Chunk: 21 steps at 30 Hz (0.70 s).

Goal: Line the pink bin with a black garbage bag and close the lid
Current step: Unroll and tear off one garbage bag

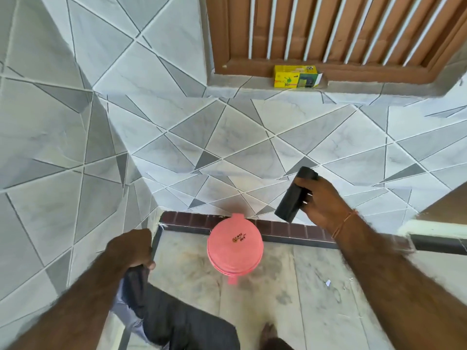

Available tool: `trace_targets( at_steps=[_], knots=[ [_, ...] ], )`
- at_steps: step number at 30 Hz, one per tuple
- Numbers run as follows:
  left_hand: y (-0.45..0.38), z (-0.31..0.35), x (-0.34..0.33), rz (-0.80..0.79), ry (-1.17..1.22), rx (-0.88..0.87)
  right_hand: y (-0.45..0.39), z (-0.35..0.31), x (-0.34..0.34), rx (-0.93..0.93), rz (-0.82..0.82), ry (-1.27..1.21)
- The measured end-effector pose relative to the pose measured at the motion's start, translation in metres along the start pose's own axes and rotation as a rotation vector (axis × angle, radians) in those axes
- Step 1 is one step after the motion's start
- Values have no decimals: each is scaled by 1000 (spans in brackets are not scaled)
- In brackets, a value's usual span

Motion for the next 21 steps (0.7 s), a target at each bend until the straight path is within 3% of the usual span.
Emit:
trace_targets(
  at_steps=[10,21],
  knots=[
    [-15,-5,40,79,161,28,-24,-35,-24,61,-47,-52],
    [-6,48,132,352,280,-16,-13,-70,-19,85,-92,-121]
  ],
)
Point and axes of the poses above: each hand's wrist, its own y-axis away from the middle knuckle, its own x-axis out of the back of the hand, z = x × y, the point moved 7 cm from there along -y, towards the middle knuckle, and after that the axes turned 14 degrees about -y, right-handed, at the moved point
